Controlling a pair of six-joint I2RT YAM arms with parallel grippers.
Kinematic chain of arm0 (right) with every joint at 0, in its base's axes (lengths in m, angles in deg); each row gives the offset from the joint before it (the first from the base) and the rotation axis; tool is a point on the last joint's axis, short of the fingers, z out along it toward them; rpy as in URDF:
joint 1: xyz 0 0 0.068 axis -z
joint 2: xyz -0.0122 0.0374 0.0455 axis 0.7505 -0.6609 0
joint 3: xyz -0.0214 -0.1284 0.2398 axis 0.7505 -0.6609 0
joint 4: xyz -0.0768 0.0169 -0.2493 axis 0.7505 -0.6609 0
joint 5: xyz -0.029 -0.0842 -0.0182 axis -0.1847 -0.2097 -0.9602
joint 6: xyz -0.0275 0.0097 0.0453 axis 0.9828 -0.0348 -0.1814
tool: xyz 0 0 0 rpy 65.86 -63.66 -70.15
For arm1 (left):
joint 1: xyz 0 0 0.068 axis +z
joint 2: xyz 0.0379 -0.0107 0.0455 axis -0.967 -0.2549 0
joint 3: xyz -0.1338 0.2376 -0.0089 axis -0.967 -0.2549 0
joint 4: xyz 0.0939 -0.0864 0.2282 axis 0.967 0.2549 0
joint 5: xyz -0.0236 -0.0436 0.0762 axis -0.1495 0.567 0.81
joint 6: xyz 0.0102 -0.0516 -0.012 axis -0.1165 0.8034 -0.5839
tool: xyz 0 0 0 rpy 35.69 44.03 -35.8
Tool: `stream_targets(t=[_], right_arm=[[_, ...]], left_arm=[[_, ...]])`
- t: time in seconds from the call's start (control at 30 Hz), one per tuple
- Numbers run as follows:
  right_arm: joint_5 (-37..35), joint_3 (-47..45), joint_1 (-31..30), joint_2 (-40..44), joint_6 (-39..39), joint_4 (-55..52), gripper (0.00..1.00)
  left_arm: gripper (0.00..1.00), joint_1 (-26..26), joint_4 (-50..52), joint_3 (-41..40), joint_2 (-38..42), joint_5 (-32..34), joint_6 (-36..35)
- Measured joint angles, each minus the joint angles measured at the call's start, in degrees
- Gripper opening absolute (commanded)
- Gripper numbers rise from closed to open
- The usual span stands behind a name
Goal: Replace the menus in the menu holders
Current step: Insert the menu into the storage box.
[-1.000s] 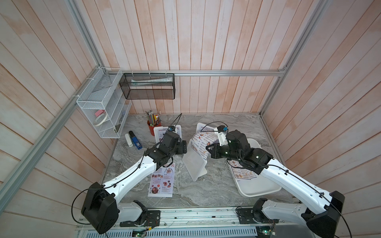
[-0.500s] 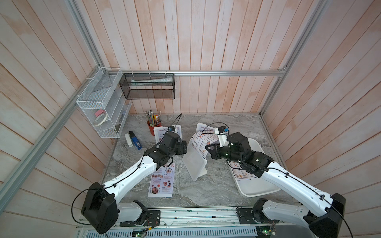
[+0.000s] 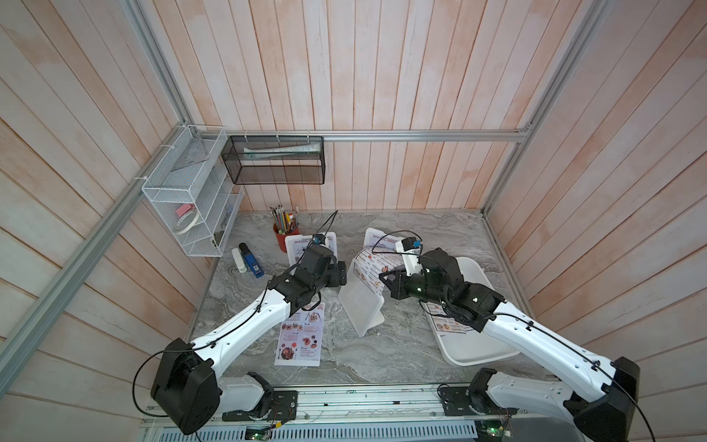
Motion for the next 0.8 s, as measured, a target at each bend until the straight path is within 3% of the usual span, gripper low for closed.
stream_targets(t=[0.37, 0.8], right_arm=[[0.4, -1.2, 0.8, 0.0, 0.8, 2.2, 0.37], [3.5, -1.2, 3.4, -0.8, 0.8, 5.6, 0.41]], left_arm=[[0.88, 0.0, 0.0, 0.0, 0.0, 0.0, 0.0], [0.88, 0.0, 0.0, 0.5, -1.8, 0.0, -0.2]])
